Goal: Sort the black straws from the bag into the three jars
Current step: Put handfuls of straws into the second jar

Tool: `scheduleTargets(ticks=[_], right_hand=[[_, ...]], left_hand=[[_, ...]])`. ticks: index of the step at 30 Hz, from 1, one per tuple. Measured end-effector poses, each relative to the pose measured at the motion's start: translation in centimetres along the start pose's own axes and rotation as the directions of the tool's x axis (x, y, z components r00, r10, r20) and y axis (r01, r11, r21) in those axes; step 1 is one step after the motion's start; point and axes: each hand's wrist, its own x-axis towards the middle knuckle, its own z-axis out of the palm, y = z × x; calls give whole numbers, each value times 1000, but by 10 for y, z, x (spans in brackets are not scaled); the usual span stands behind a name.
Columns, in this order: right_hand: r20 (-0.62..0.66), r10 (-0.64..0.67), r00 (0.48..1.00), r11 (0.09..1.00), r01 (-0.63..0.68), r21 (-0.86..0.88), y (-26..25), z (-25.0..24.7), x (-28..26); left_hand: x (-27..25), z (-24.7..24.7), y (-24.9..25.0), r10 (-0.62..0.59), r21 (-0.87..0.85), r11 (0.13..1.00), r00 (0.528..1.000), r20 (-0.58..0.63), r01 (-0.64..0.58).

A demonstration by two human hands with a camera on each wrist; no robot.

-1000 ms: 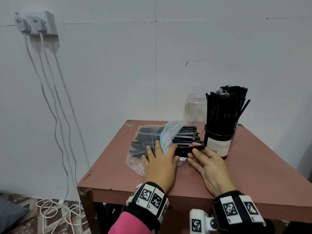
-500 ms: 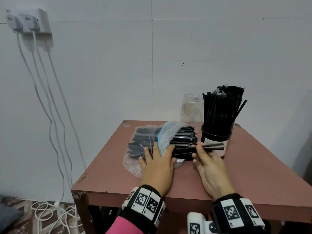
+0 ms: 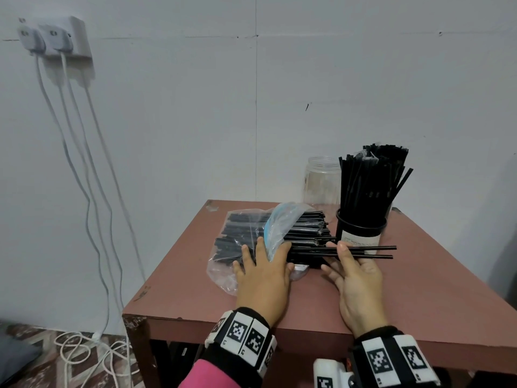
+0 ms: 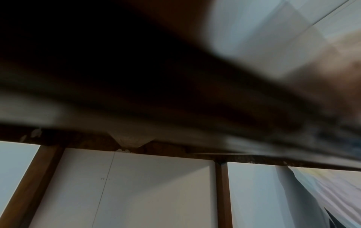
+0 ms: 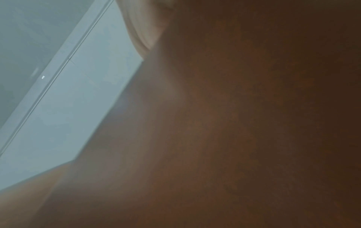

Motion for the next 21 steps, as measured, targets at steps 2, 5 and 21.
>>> scheduleTargets(ticks=[2, 5, 21], right_hand=[[-5, 2, 1000, 1000, -2, 6, 0, 0, -1], [-87, -60, 994, 998, 61, 17, -4, 1, -1], [-29, -362, 932, 902, 342, -265, -83, -27, 13]], left_hand=[[0, 0, 0, 0, -2, 1000, 1000, -2, 0], [1, 0, 0, -6, -22, 1000, 1000, -7, 6], [-1, -7, 0, -4, -93, 996, 1000, -20, 2]])
